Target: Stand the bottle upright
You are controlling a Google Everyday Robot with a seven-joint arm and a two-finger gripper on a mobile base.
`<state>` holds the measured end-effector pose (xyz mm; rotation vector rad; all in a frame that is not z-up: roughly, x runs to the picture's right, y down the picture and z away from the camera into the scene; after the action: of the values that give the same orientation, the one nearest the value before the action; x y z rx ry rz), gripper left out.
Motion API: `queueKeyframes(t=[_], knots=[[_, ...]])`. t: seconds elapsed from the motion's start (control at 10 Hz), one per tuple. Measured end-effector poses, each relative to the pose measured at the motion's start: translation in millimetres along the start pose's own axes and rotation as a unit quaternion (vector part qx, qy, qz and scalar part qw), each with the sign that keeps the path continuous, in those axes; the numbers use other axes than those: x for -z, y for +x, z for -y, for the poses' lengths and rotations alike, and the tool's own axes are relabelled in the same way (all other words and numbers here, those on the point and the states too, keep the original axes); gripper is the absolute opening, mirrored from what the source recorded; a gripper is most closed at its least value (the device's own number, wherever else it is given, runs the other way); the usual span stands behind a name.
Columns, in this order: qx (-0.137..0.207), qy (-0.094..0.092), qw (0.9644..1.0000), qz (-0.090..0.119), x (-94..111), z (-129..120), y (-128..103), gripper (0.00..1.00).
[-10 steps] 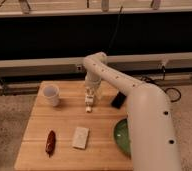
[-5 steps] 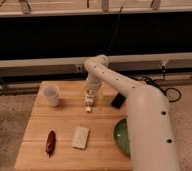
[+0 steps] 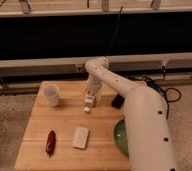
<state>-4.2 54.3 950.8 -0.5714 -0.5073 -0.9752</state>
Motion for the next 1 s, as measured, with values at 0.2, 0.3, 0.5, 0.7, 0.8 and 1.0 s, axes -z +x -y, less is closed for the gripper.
queueKeyframes(t=[0.2, 0.3, 0.5, 0.7, 0.8, 1.0], knots=[[0.005, -0.002, 1.0, -0.001, 2.9, -0.4, -4.3, 0.27], [0.004, -0.006, 1.0, -0.006, 6.4, 2.3, -8.3, 0.14], [-0.013, -0.034, 0.9992, -0.018, 13.3, 9.2, -13.2, 0.01], [-0.042, -0.051, 0.9971, -0.037, 26.2, 13.6, -18.6, 0.0], [-0.057, -0.053, 0.9958, -0.049, 33.0, 12.9, -21.1, 0.0], [-0.096, -0.04, 0.9911, -0.084, 50.4, 20.7, -28.3, 0.0]])
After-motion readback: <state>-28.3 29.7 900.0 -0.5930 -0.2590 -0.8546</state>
